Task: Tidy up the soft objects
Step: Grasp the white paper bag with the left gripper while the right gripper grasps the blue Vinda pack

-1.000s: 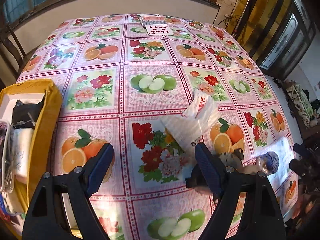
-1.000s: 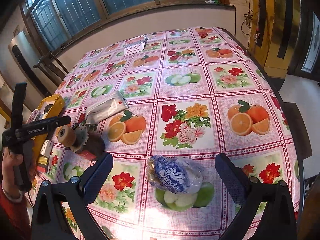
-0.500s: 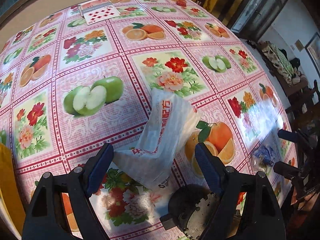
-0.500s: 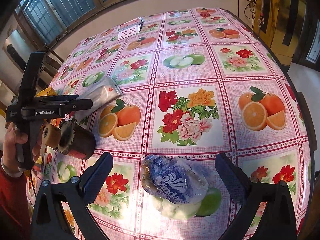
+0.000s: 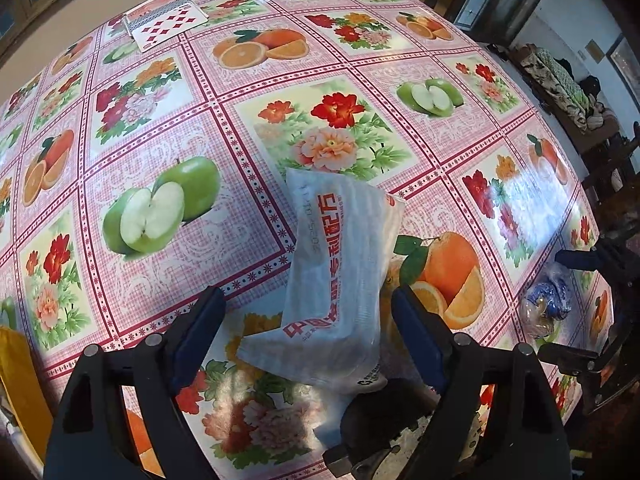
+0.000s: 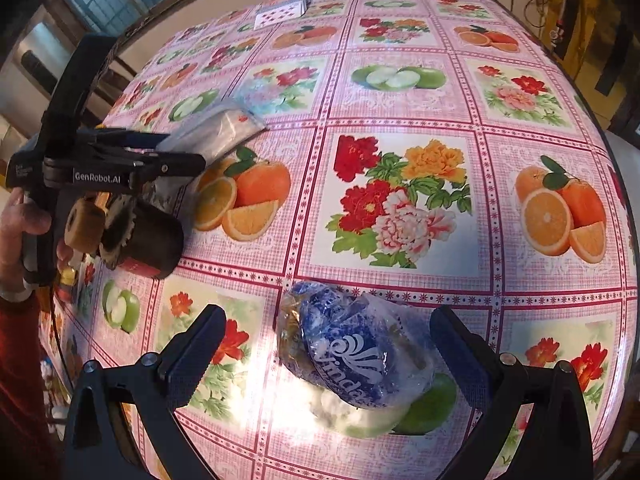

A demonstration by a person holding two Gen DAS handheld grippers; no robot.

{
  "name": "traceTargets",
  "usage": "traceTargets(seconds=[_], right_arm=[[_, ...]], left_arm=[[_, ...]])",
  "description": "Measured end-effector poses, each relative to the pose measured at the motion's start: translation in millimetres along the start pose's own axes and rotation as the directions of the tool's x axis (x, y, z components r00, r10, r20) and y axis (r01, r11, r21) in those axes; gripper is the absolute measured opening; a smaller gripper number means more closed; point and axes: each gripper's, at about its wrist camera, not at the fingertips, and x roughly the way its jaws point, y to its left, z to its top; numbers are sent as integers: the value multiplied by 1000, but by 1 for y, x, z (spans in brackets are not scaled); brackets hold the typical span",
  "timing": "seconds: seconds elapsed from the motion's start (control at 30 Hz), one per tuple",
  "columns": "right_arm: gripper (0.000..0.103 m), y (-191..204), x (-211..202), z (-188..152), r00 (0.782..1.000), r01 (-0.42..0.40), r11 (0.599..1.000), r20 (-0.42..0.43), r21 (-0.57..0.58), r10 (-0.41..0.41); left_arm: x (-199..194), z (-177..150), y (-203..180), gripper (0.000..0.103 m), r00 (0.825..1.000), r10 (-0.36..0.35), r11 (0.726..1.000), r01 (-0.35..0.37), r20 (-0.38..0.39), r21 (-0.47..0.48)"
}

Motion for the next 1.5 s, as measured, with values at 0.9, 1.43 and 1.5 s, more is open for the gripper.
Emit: traceTargets(seconds=[0.9,1.43,1.5], right_arm=[[94,15,12,-8,989,139,965,-24,-221,-148],[51,12,7,-5,984,178,960,28,-215,-176],[51,11,5,-2,986,169,966,30,-195,-166]], left_arm=[[-14,-14,17,43,998,54,997,-55,-10,-54],[-16,-16,7,43,998,54,995,-53,15,-82],[-17,-17,7,43,999,51,995,-49,17,-88]])
